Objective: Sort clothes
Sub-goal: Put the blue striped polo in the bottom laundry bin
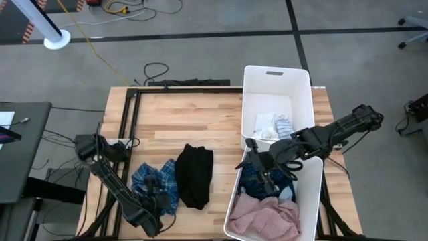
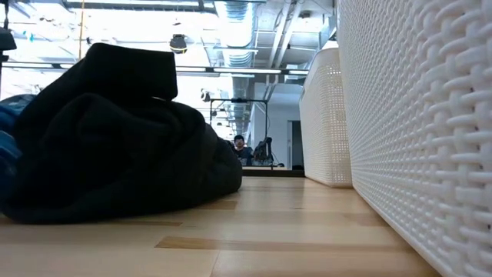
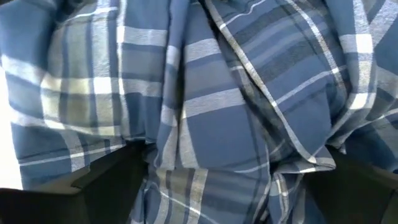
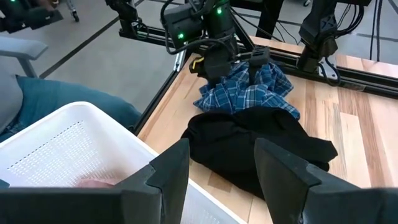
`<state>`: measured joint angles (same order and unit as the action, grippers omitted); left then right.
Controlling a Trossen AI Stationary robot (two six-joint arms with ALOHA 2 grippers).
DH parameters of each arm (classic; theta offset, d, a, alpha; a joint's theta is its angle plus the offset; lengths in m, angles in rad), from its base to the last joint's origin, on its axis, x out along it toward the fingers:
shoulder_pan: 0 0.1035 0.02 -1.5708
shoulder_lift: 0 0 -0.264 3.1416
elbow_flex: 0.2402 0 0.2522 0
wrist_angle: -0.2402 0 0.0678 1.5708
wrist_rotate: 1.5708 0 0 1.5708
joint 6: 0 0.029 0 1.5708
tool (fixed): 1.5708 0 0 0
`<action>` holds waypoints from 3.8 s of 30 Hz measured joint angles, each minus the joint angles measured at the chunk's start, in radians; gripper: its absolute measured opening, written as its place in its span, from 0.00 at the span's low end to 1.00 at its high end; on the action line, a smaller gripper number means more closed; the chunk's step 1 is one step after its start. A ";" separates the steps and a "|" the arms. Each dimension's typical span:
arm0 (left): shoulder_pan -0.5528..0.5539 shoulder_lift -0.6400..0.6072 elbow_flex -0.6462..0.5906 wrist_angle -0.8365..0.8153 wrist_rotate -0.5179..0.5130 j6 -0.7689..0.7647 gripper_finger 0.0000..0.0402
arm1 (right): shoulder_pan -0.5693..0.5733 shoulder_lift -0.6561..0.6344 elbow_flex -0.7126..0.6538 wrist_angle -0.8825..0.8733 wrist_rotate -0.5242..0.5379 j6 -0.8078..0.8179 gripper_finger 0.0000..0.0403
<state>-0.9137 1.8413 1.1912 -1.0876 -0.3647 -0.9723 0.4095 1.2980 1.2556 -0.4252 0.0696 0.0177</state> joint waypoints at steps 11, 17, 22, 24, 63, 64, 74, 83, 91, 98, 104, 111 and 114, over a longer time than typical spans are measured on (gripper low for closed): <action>0.036 0.025 -0.091 0.210 -0.025 0.019 0.99 | 0.000 0.000 0.000 0.015 0.000 0.003 0.49; 0.056 0.008 -0.157 0.291 -0.039 0.014 0.99 | 0.000 0.000 0.000 0.016 0.000 0.008 0.49; 0.088 -0.021 -0.210 0.400 -0.040 0.063 0.98 | 0.001 0.000 0.000 0.015 0.000 0.008 0.49; 0.096 -0.021 -0.213 0.418 -0.045 0.079 0.93 | 0.001 0.000 0.000 0.015 0.000 0.008 0.49; 0.030 -0.581 -0.172 0.200 -0.215 0.156 0.16 | 0.003 0.000 0.000 0.027 0.000 -0.008 0.49; 0.030 -0.593 -0.172 0.208 -0.223 0.173 0.16 | 0.004 0.000 0.000 0.026 0.000 -0.008 0.49; 0.059 -0.629 -0.139 0.325 -0.352 0.437 0.16 | 0.023 0.000 0.000 0.005 0.000 0.006 0.49; 0.133 -0.630 -0.035 0.481 -0.427 0.764 0.16 | 0.097 0.000 0.000 -0.104 -0.001 0.107 0.49; 0.226 -0.631 -0.008 0.795 -0.425 1.100 0.16 | 0.221 -0.002 0.000 -0.158 -0.001 0.220 0.49; 0.339 -0.631 -0.007 1.021 -0.339 1.260 0.16 | 0.320 -0.003 0.000 -0.210 -0.001 0.328 0.49; 0.454 -0.615 -0.007 1.158 -0.165 1.293 0.16 | 0.394 -0.004 0.000 -0.238 -0.001 0.389 0.49; 0.551 -0.523 0.035 1.282 0.021 1.317 0.16 | 0.460 -0.023 0.000 -0.246 0.002 0.428 0.49; 0.577 -0.453 0.109 1.286 0.084 1.317 0.16 | 0.477 -0.043 0.000 -0.248 0.014 0.428 0.49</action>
<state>-0.3362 1.3886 1.2999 0.1987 -0.2807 0.3450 0.8864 1.2553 1.2556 -0.6731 0.0838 0.4461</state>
